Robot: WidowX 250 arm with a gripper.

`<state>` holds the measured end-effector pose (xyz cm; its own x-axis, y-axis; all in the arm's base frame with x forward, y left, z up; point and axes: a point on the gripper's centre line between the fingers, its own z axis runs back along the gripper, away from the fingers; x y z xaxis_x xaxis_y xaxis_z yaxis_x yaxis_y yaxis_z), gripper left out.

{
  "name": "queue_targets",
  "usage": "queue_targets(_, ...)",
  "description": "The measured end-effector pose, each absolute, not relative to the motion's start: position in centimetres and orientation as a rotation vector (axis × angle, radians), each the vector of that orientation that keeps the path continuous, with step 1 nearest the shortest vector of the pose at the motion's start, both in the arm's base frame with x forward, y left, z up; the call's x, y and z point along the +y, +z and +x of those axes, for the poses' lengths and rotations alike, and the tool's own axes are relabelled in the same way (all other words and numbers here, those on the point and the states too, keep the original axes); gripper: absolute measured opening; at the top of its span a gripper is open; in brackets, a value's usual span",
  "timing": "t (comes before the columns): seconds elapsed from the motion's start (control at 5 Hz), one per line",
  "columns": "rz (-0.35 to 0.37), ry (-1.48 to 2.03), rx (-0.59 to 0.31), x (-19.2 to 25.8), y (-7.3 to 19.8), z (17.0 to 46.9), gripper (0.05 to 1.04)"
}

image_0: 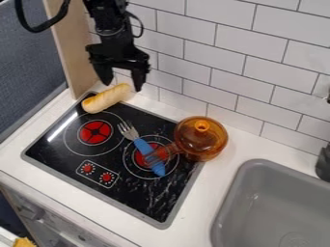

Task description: Move the bread to the bottom right corner of the cooker

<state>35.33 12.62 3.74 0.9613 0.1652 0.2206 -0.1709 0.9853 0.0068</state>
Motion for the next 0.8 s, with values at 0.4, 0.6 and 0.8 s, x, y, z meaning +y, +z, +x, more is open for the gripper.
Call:
queue_targets(0.4,0.100,0.138,-0.080,15.7,2.1,36.7,1.001)
queue_targets(0.6,0.111,0.136,-0.004,16.4,0.2,37.1,1.000)
queue_targets(0.8,0.126,0.168,0.016,17.6,-1.3,37.6,1.000)
